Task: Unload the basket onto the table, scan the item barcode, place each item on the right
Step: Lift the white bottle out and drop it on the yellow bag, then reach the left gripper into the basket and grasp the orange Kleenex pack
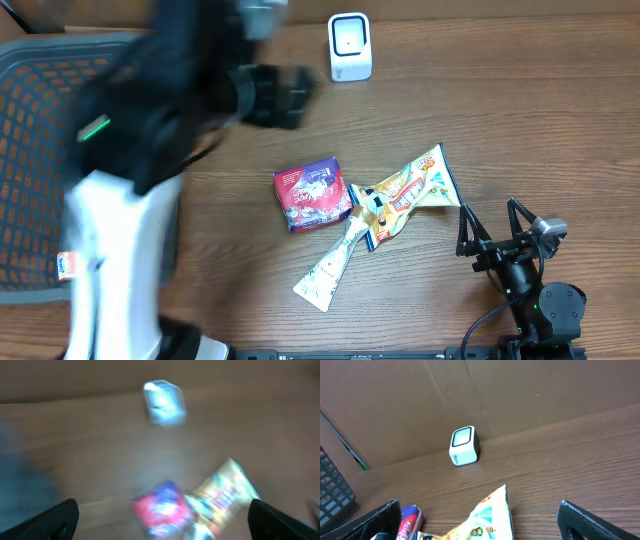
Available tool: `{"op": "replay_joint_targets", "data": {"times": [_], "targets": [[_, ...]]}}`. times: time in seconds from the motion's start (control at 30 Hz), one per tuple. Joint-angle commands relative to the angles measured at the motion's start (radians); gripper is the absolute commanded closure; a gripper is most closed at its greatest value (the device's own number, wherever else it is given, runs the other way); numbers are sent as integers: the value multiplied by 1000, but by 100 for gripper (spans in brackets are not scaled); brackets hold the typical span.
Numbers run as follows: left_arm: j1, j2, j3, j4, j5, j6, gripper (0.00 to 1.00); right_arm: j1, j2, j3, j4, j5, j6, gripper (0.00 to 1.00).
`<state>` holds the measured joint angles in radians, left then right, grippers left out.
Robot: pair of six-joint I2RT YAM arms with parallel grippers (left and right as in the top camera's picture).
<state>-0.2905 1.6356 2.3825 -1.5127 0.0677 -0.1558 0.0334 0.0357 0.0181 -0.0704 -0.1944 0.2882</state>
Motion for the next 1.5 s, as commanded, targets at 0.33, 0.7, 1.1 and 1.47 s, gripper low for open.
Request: {"op": "replay_joint_targets", "data": {"times": [0.33, 0.7, 1.1, 1.47], "targets": [[647, -37, 9, -176, -342, -396, 0, 5, -4, -10, 5, 0, 1, 0], [793, -37, -356, -177, -500, -961, 0, 5, -4, -10, 5, 0, 0, 0], [795, -37, -890, 93, -633, -1201, 0, 5, -4, -10, 5, -1, 0, 0], [797, -34, -1103, 401, -655, -1197, 11, 5, -4, -10, 5, 0, 1, 0]]}}
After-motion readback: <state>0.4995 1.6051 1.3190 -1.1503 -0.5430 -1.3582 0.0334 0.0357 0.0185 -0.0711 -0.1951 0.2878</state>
